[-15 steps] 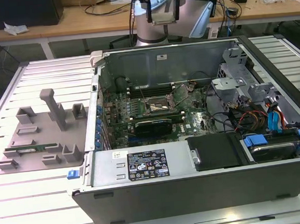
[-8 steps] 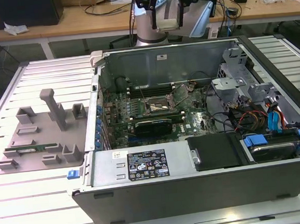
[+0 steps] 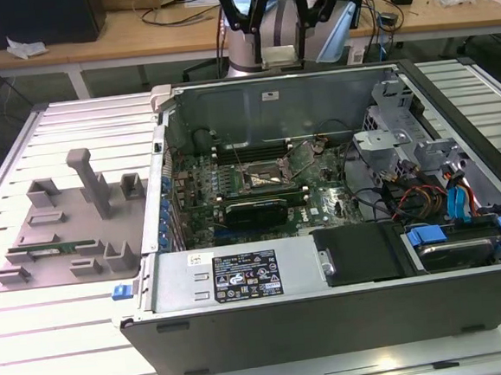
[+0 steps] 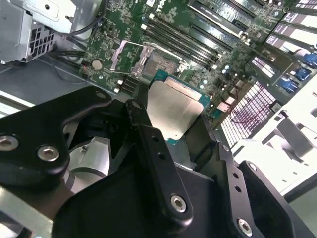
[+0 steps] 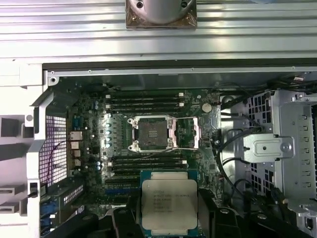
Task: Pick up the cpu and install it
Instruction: 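Pick up the cpu and move it towards the insertion slot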
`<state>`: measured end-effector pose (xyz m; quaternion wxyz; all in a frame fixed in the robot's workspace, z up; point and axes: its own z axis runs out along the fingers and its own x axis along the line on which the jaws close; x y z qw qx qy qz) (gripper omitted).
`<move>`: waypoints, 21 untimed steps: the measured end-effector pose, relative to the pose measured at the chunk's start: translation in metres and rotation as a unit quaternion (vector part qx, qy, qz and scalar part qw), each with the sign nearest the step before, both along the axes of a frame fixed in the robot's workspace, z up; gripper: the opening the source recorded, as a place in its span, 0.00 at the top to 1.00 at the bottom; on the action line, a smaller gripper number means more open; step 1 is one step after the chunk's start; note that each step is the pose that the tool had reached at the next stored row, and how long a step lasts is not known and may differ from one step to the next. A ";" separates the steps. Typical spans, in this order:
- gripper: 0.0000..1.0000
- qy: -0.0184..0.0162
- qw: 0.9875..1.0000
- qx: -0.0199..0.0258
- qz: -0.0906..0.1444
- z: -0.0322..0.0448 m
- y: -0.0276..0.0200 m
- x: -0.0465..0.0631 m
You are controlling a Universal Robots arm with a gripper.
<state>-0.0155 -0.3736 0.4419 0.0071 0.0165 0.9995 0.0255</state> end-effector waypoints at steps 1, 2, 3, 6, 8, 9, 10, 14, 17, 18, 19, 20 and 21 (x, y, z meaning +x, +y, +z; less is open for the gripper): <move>0.46 0.000 1.000 0.000 0.000 -0.0039 0.0000 0.000; 0.46 0.000 1.000 0.000 0.000 -0.0060 0.0000 0.000; 0.46 0.000 1.000 0.000 0.000 -0.0079 0.0000 0.000; 0.46 0.000 1.000 0.000 0.000 -0.0135 0.0000 0.000; 0.46 0.000 1.000 0.000 0.000 -0.0175 0.0000 0.000; 0.46 0.000 1.000 0.000 0.000 -0.0195 0.0000 0.000; 0.46 0.000 1.000 0.000 0.000 -0.0243 0.0000 0.000; 0.46 0.000 1.000 0.000 0.000 -0.0356 0.0000 0.000; 0.46 0.000 1.000 0.000 0.000 -0.0412 0.0000 0.000; 0.46 0.000 1.000 0.000 0.000 -0.0430 0.0000 0.000; 0.46 0.000 1.000 0.000 0.000 -0.0456 0.0000 0.000; 0.46 0.000 1.000 0.000 0.000 -0.0475 0.0000 0.000; 0.46 0.000 1.000 0.000 0.000 -0.0505 0.0000 0.000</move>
